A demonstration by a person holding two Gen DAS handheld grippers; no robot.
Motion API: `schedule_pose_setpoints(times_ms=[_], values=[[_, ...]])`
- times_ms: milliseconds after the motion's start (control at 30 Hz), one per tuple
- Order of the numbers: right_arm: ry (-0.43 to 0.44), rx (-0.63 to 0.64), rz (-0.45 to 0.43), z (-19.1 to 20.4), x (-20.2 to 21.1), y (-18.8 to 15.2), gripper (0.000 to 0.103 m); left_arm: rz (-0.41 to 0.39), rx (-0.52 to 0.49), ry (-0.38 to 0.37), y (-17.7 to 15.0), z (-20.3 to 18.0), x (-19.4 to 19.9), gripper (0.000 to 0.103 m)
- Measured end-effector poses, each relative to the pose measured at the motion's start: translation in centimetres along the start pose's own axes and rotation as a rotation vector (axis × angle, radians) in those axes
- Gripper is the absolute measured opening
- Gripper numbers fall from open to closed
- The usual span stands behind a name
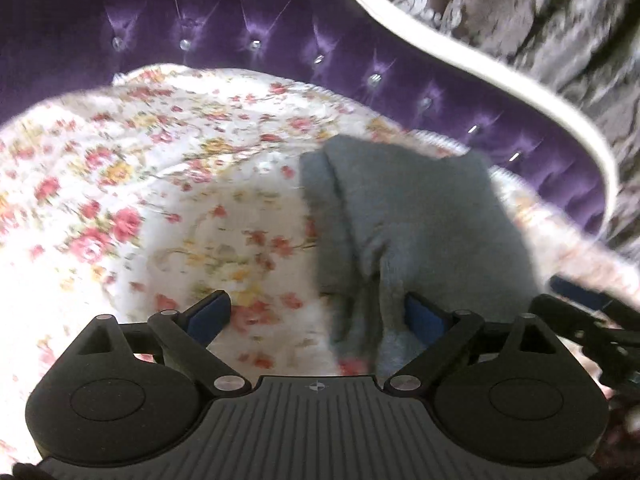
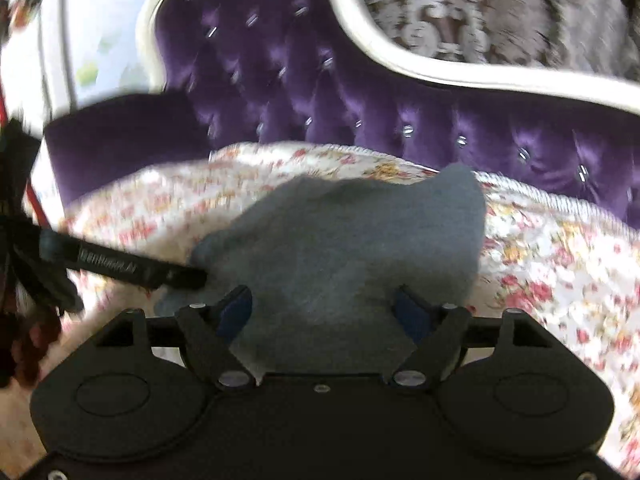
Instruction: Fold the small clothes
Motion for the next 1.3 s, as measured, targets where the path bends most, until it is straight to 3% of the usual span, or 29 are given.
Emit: schedule_pose_setpoints(times_ms=[133, 300, 400, 700, 1067, 1100, 1167, 1200, 1233, 1267, 1300], values=[[0.033, -0.176, -0.022, -3.4, 0.8, 0.5, 0.091, 0.019, 0.080, -0.104, 0.0, -0.9, -0.1, 0.094], [0.034, -0.323, -0.019, -7.3, 0.3, 0.6, 0.093, 0.069, 0.099, -0.118, -0.4, -1.3, -2.0, 0.094], [0.062, -0.369, 0.004, -8.6, -0.9, 0.4, 0.095, 0.062, 0.067, -0.118, -0.3, -2.0, -2.6, 0.094], [0.202, -0.499, 0.053, -10.6, -5.3, -0.7, 0.095, 0.104, 0.014, -0.215, 0.6, -4.9, -5.3, 0.095], [0.339, -0.533, 0.027, -10.6, -9.9, 2.1, 0.103, 0.127, 0.089, -0.364, 1.9, -5.4, -7.3, 0.095], [0.345, -0.530, 0.034, -10.5, -10.1, 2.2, 0.103, 0.128, 0.101, -0.374, 2.0, -5.3, -7.3, 0.089], [0.352, -0.526, 0.042, -10.3, -10.0, 2.2, 0.103, 0.140, 0.132, -0.382, 1.9, -4.7, -7.2, 0.065], [0.364, -0.528, 0.044, -10.3, -9.7, 2.0, 0.102, 0.148, 0.151, -0.369, 1.9, -4.2, -7.3, 0.048], [0.373, -0.530, 0.045, -10.4, -9.5, 1.9, 0.099, 0.157, 0.173, -0.378, 1.8, -3.8, -7.3, 0.042], [0.376, -0.535, 0.049, -10.5, -9.2, 1.7, 0.094, 0.172, 0.208, -0.401, 1.7, -3.4, -7.4, 0.040], [0.370, -0.543, 0.057, -10.6, -9.0, 1.4, 0.071, 0.183, 0.248, -0.424, 1.6, -3.1, -7.4, 0.038]])
Point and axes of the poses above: each gripper's, at about its wrist camera, not at the fingertips, and x roughly against the way its jaws point, z to its left, y to its top, the point moved 7 cm from there along -x, roughly the way its jaws point, and after that the axes turned 1 degree about x, right-handed, at the moved point
